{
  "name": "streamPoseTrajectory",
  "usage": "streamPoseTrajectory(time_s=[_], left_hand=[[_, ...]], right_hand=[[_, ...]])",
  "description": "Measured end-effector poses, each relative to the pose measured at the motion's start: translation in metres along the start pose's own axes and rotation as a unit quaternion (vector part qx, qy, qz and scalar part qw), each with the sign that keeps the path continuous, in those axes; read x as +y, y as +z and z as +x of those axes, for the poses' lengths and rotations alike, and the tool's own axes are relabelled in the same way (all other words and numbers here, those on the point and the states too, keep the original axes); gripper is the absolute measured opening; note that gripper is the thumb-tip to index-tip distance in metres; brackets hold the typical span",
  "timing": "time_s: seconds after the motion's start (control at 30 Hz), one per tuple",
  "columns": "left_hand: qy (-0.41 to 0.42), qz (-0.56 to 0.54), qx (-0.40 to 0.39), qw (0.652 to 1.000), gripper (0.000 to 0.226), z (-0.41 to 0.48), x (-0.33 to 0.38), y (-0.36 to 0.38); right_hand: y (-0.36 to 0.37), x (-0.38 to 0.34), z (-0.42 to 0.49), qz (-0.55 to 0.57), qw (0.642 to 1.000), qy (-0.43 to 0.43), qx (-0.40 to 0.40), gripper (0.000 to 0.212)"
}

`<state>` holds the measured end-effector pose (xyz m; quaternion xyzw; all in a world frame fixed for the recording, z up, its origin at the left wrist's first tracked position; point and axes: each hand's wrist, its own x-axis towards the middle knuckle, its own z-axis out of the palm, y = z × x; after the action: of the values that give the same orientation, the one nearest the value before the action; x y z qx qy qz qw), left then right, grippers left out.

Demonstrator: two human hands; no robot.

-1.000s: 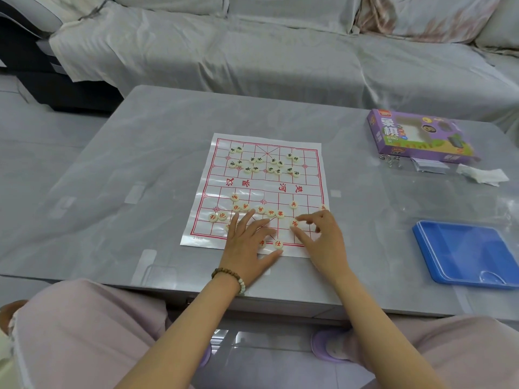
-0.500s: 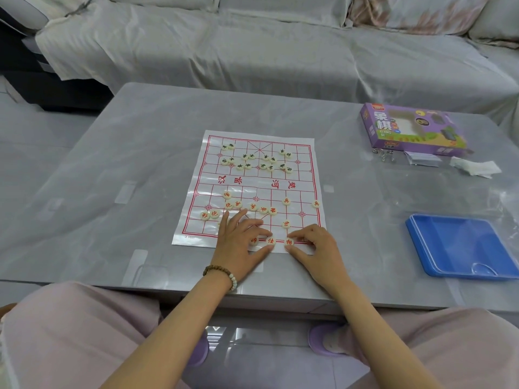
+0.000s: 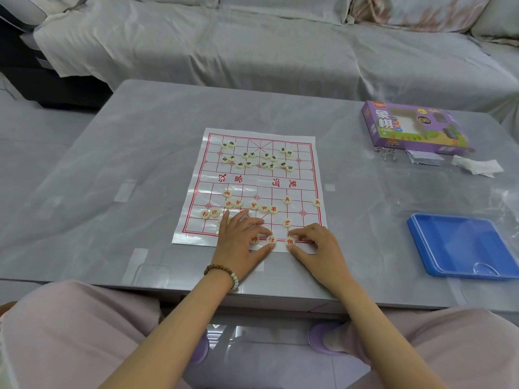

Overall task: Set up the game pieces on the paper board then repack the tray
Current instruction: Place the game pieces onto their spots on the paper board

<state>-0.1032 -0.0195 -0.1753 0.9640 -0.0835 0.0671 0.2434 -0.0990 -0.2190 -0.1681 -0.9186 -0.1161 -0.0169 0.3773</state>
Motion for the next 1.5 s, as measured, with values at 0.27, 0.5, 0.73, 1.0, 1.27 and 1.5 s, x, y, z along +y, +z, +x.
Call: streamPoseTrajectory(time_s=[0.27, 0.5, 0.73, 1.0, 1.27, 1.5], left_hand=[[-0.007, 0.001, -0.005, 1.0, 0.034, -0.001, 0.002, -0.001], [0.028, 0.013, 0.014, 0.999, 0.044, -0.003, 0.005, -0.003], [0.065, 0.044, -0.006, 0.997, 0.054, 0.008, 0.023, -0.002], [0.053, 0.052, -0.034, 0.997, 0.037, 0.012, 0.032, 0.002], [0.036, 0.04, -0.026, 0.998, 0.036, 0.012, 0.032, 0.008], [0.026, 0.033, -0.033, 0.999, 0.036, 0.012, 0.033, 0.008]], right_hand=[[0.008, -0.017, 0.026, -0.019, 0.993, 0.094, 0.065, 0.03], [0.003, -0.012, 0.029, 0.012, 0.994, 0.083, 0.076, 0.019], [-0.024, 0.013, 0.0, 0.02, 0.998, 0.042, 0.036, 0.016], [-0.023, 0.02, -0.005, -0.02, 1.0, 0.002, -0.012, 0.029], [-0.02, 0.021, -0.004, -0.028, 1.0, 0.009, -0.011, 0.022], [-0.02, 0.021, -0.005, -0.02, 1.0, 0.018, -0.004, 0.023]])
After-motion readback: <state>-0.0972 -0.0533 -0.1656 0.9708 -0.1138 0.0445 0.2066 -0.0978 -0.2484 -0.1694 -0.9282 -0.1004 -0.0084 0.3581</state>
